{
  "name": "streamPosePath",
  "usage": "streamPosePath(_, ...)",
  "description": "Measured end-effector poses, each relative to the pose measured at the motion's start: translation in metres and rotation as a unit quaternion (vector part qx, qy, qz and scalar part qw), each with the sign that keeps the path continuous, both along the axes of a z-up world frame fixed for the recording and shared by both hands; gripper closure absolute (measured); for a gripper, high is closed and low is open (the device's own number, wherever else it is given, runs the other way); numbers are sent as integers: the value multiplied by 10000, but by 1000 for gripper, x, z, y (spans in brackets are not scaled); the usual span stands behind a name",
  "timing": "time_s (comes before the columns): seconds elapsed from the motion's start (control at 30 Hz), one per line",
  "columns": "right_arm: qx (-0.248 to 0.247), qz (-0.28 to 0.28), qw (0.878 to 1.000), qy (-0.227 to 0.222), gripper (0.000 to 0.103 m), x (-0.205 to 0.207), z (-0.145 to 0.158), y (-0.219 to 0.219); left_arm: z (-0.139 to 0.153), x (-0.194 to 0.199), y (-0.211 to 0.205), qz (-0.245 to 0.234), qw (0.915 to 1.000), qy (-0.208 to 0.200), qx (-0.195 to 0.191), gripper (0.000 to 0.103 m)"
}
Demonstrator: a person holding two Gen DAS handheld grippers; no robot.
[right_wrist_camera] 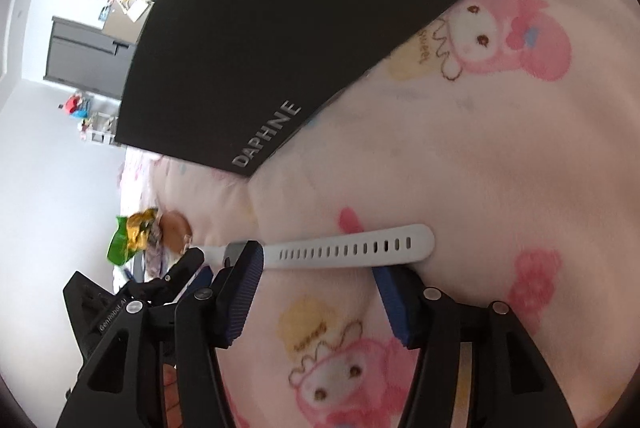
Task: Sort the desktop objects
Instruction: 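Lower the white watch into the black DAPHNE box with the left gripper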
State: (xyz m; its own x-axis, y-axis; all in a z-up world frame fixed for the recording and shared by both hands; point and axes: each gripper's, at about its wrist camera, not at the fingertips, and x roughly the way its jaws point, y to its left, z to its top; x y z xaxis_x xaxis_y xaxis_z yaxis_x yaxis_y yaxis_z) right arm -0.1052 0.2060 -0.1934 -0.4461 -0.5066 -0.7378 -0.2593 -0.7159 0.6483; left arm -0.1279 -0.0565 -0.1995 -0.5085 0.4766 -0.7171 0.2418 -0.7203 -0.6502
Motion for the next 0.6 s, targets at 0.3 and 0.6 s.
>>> streamPosePath(0.3, 509, 148, 9976, 443, 96, -18, 9, -1, 3, 1, 7, -120, 9998, 83, -142, 98)
streamPosePath(0.6, 902, 335, 9887, 1149, 101, 0, 69, -3, 67, 20, 20, -499, 9958, 699, -328, 101)
